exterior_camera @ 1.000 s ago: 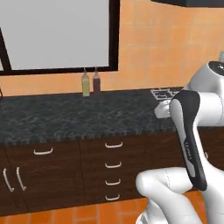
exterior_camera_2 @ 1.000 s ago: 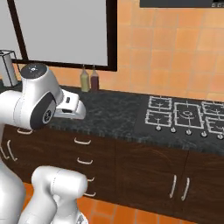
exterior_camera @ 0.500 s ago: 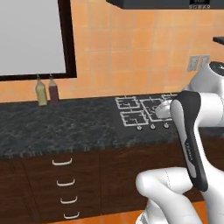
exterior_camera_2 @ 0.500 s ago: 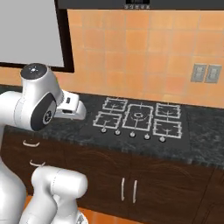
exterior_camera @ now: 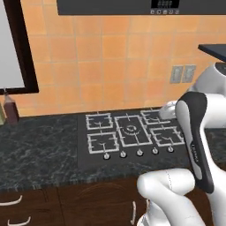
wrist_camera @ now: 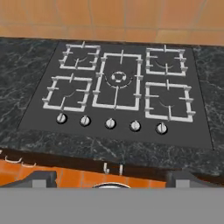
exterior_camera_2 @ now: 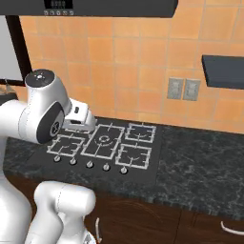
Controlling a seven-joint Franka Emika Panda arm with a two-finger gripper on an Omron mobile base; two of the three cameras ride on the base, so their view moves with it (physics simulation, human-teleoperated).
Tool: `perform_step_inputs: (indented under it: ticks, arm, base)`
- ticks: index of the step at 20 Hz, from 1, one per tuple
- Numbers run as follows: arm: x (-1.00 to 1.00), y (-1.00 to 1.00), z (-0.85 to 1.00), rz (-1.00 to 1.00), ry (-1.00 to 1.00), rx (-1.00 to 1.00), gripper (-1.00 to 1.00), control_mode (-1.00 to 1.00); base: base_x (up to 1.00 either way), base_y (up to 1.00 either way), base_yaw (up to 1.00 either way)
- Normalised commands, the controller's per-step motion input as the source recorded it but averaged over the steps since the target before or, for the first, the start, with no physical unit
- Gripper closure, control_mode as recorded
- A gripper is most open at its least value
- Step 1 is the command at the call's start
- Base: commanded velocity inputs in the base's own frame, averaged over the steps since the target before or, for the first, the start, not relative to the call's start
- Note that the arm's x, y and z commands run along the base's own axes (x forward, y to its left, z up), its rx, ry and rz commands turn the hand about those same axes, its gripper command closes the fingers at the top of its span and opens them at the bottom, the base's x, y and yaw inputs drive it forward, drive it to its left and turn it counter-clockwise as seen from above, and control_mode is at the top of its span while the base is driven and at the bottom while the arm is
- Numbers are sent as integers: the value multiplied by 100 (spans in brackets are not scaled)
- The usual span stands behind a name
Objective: Navigate to the stove.
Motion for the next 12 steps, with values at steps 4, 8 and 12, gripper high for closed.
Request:
perform_step_inputs:
  ticks: [4,8,12]
  arm:
    - [0,0,0,0,0,0,-100,100]
    - [0,0,0,0,0,0,-100,100]
    - [0,0,0,0,0,0,-100,100]
  base:
    - [100,-1,-3]
    - [96,-12,-20]
    - [63,-24,-60]
